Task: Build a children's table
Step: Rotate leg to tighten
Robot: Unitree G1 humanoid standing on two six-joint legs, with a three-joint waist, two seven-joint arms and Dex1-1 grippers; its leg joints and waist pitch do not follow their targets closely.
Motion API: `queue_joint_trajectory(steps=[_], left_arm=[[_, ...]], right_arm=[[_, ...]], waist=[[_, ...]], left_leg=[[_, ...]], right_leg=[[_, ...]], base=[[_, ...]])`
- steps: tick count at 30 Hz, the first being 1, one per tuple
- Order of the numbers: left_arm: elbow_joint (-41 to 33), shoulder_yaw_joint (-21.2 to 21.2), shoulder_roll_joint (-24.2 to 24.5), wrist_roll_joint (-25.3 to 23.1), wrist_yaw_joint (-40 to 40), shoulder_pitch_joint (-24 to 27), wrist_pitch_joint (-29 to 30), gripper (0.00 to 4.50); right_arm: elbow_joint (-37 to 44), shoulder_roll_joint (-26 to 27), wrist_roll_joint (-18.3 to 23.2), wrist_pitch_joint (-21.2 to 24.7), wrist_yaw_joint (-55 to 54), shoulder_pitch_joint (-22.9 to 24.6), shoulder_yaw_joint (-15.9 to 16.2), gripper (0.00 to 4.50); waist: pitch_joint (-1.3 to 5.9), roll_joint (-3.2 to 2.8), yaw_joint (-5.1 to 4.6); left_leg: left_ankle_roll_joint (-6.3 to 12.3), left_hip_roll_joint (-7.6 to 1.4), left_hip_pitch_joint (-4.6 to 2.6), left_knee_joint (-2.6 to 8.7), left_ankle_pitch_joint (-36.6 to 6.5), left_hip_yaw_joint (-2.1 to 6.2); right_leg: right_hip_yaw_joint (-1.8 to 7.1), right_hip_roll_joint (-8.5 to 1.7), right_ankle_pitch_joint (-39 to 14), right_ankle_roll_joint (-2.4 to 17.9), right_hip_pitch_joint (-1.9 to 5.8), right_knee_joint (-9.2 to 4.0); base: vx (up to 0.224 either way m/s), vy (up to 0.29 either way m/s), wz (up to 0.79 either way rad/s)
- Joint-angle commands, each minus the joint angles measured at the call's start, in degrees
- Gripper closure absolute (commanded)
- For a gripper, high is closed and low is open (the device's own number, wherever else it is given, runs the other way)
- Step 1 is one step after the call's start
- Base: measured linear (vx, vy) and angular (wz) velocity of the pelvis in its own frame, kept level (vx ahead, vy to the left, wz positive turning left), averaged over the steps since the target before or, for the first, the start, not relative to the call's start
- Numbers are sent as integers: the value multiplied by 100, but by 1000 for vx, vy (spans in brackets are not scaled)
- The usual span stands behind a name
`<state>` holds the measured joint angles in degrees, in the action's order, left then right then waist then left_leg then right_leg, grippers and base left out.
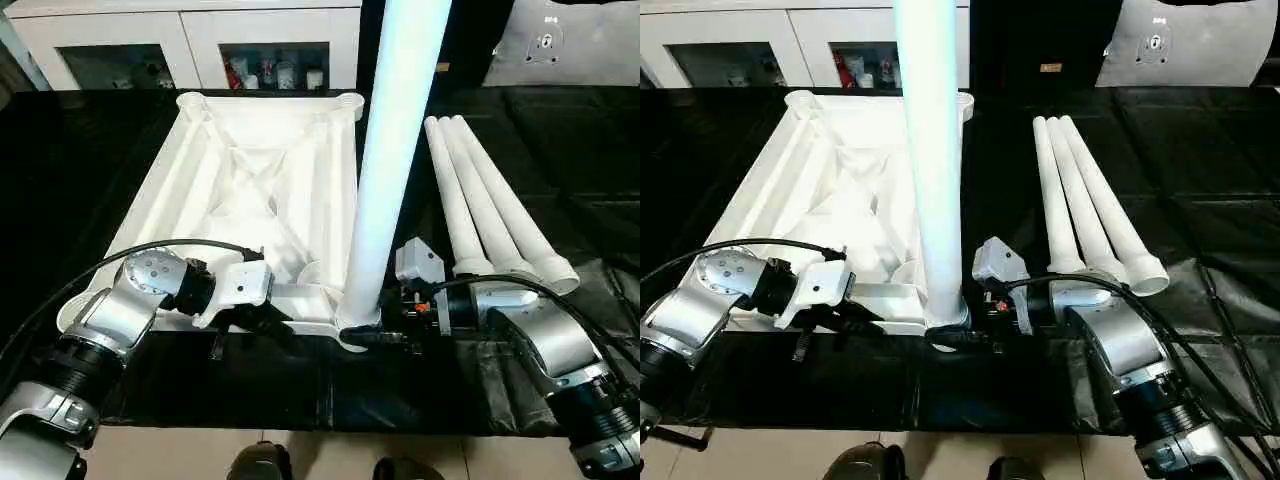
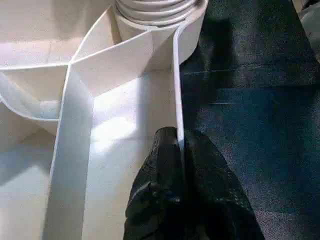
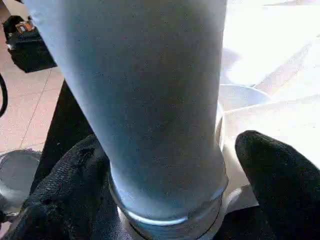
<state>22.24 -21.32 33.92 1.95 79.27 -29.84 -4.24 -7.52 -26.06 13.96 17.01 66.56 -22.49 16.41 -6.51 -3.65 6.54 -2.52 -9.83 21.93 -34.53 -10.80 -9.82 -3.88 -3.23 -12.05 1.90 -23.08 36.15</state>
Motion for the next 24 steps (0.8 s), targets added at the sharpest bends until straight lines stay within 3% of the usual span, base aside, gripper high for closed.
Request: queue_joint_trajectory(steps=[1, 12, 13, 14, 18, 20, 24], left_arm=[[-23, -177, 131, -179, 257, -34, -135, 450], [-100, -158, 139, -108, 272, 61, -26, 450], [-162, -127, 120, -48, 258, 100, 71, 450], [-162, -127, 120, -48, 258, 100, 71, 450], [-420, 56, -5, 144, -27, 232, 505, 450], [-527, 137, -74, 188, -224, 282, 712, 450], [-1301, 482, -577, 352, -1354, 621, 1830, 450]], right_arm=[[-7, 21, 27, 25, -6, -34, 35, 48], [93, 26, 89, 162, 76, 82, 51, 155], [120, 46, 117, 206, 64, 132, 50, 159], [120, 46, 117, 206, 64, 132, 50, 159], [275, 196, 204, 323, -138, 370, 30, 169], [338, 322, 186, 331, -368, 484, 1, 171], [289, 1153, -112, 552, -1900, 726, -179, 171]], waist=[[502, -93, 4], [484, -90, -3], [482, -87, -4], [468, -123, -1], [461, -99, -17], [443, -97, -31], [383, -106, -100]], left_leg=[[316, -375, -77, 356, -740, 157], [318, -377, -81, 364, -763, 154], [313, -377, -84, 366, -781, 154], [303, -379, -83, 368, -803, 157], [308, -380, -84, 379, -825, 156], [302, -384, -86, 397, -930, 154], [119, -375, -86, 454, -1256, 164]], right_leg=[[337, -555, 140, 1668, 354, -346], [341, -554, 80, 1654, 345, -355], [341, -553, 60, 1651, 345, -358], [342, -555, 43, 1651, 337, -356], [341, -545, 91, 1663, 336, -361], [345, -556, -199, 1608, 324, -396], [357, -571, -1162, 1431, 304, -480]], base=[[0, 0, 0], [0, 0, 0], [0, 0, 0], [0, 0, 0], [0, 0, 0], [0, 0, 0], [0, 0, 0]])
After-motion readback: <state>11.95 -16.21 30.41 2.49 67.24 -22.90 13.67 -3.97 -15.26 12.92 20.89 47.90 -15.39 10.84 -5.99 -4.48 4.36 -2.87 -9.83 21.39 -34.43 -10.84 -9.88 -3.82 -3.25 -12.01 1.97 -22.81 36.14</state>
